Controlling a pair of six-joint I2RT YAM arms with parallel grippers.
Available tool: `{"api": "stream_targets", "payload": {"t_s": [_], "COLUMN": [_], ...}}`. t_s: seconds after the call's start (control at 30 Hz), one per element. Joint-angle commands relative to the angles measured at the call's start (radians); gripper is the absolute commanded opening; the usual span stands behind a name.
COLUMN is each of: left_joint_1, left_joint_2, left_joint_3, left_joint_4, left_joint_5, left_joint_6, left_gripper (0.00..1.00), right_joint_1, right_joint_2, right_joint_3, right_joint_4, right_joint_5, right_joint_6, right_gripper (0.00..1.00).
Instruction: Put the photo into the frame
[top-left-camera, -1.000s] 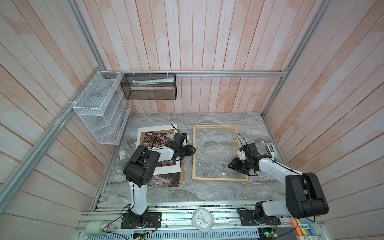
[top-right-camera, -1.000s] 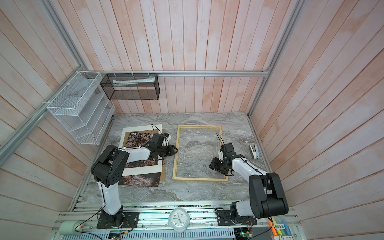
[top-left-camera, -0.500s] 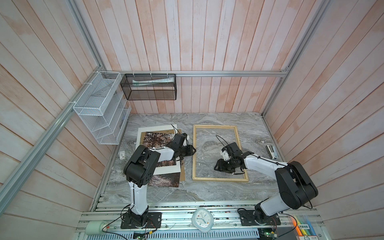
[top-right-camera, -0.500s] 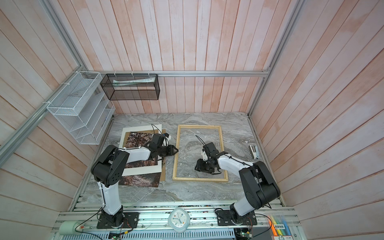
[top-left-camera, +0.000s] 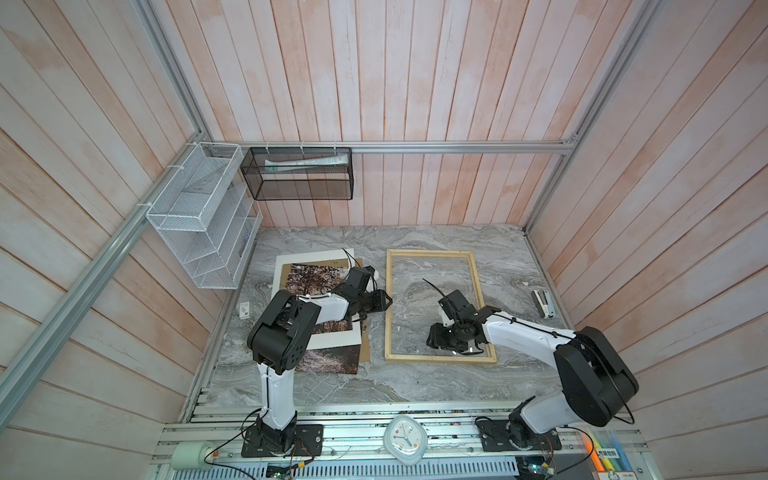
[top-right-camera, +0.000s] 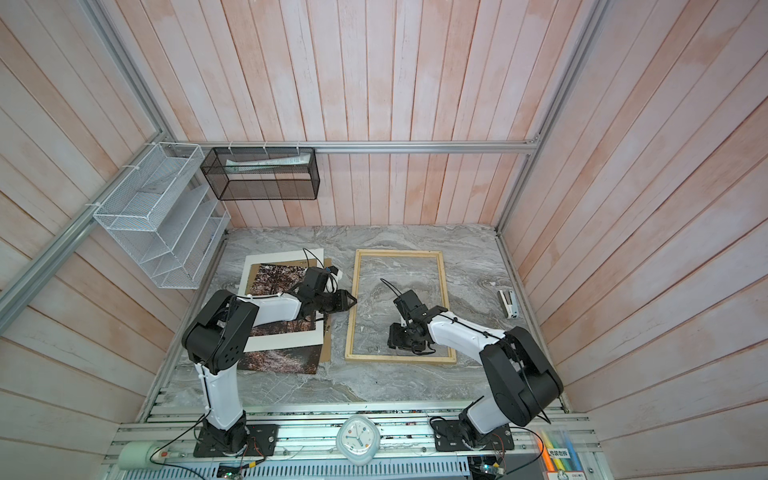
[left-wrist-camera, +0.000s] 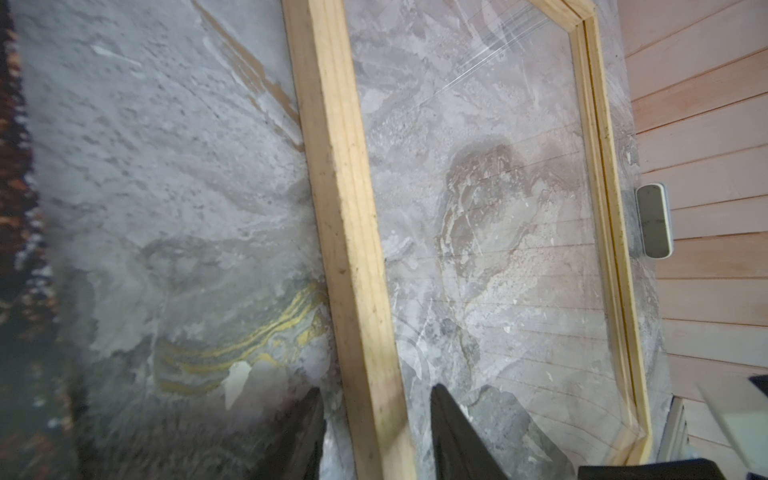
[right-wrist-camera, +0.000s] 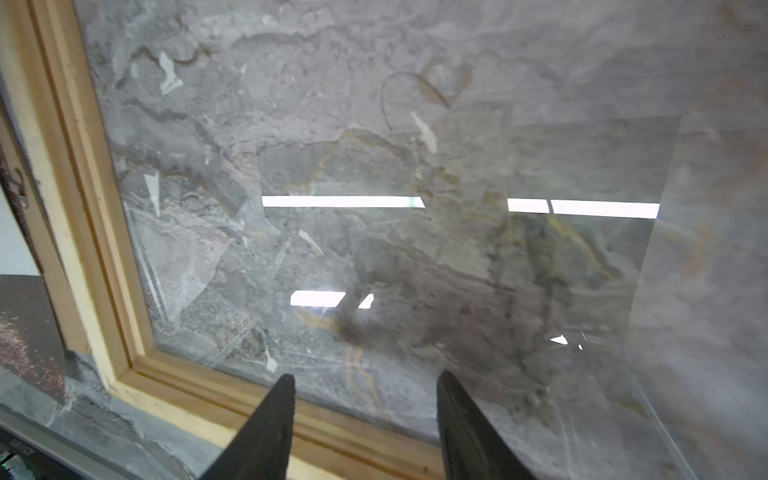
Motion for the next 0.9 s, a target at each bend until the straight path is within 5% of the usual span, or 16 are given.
{"api": "stream_targets", "payload": {"t_s": [0.0, 0.4, 0.87], "left_joint_1": [-0.004, -0.004, -0.007], "left_joint_2": [0.038, -0.003, -0.036], "left_joint_3": [0.004, -0.019, -0.047], "left_joint_4": [-0.041, -0.031, 0.031], "left_joint_5": [-0.021, -0.132, -0.097], "left_joint_6": [0.026, 0.017, -0.040], "left_gripper": [0.44, 0.44, 0.44], "right_joint_1": [-0.029, -0.192, -0.197], "right_joint_2": [-0.029, -0.185, -0.185], "right_joint_3": [-0.072, -0.152, -0.128], "right_joint_4": [-0.115, -0.223, -0.358], "right_joint_5": [0.119, 0.193, 0.307], "right_joint_6": [0.093, 0.107, 0.155], "right_gripper": [0.60, 0.67, 0.69]}}
